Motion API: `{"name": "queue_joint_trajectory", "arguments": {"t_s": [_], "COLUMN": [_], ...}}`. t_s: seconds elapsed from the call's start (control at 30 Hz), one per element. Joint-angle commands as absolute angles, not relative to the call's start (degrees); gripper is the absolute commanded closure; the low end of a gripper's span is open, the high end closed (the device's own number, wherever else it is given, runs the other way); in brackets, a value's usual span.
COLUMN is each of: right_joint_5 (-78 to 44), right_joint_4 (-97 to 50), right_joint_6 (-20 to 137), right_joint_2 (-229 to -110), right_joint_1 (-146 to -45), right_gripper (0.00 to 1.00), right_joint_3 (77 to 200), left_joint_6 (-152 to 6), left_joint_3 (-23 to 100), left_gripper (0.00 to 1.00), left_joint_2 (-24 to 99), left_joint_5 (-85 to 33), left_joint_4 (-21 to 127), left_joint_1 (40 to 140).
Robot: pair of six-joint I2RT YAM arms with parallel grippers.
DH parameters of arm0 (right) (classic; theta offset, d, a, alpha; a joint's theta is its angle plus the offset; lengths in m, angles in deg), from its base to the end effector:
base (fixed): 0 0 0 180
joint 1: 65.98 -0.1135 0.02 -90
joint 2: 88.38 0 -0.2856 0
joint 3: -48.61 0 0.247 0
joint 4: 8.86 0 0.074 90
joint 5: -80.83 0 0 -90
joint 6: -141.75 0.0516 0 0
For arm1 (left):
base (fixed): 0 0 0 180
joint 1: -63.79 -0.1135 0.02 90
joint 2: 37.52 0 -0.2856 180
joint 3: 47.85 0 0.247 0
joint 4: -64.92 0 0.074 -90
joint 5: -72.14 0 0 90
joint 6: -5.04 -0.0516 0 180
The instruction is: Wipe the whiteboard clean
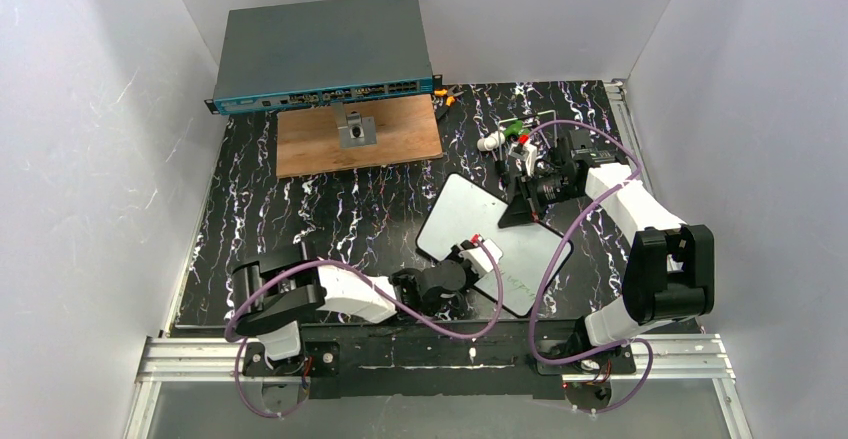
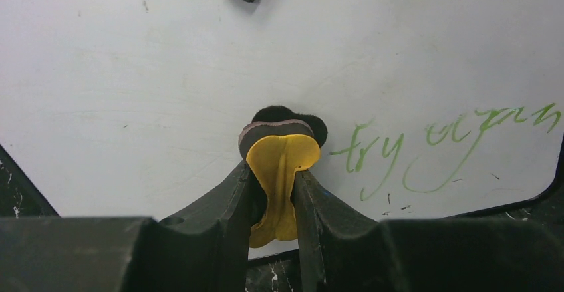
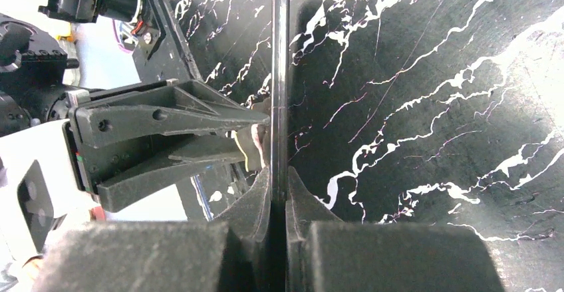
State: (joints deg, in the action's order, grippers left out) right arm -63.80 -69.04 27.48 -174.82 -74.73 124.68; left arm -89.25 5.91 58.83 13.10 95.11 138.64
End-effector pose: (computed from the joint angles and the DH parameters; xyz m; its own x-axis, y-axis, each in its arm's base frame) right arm 0.2702 0.0842 0.2561 -0.7031 -0.3489 -0.6196 -0.7080 0.4249 0.5641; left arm 0.1168 -0.3299 0.2048 -0.0039 0.2597 -0.9657 0.6987 0.6916 0.1832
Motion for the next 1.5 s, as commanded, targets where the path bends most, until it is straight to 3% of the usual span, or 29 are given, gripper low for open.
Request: {"name": "queue_joint_trajectory", "arguments": {"t_s": [0.0,0.27,0.93,1.17,1.47], "right_joint_5": [-68.5,-68.8,-68.8,-68.8,-68.8], "right_joint_4": [-67.5,-67.5,-67.5,-67.6,-67.6], "right_joint_6": [28.5,28.5,28.5,28.5,28.5], "right_joint_2": [-174.4,-174.1,-174.2,-174.1,-174.0], "right_joint_1": [-75.0,-75.0,-75.0,-75.0,-75.0], "right_gripper": [0.99,0.99,0.99,0.99,0.99], "right_joint_3": [124.9,124.7,124.8,124.8,124.8], "left_joint_6": [-91.5,-89.2,-94.4,-86.3,-75.4], "left_joint_3": [7.4,8.5,8.5,9.1,4.0], "left_gripper": [1.0,1.0,1.0,1.0,1.0], "left_joint_2": [60.7,59.0,61.6,61.5,55.8], "left_joint_5": [14.8,20.7,2.6,13.5,12.3], "left_joint_4": [97.2,93.4,94.4,91.4,91.1], "left_joint_1": [138.8,133.4,139.1,135.3,128.0]}}
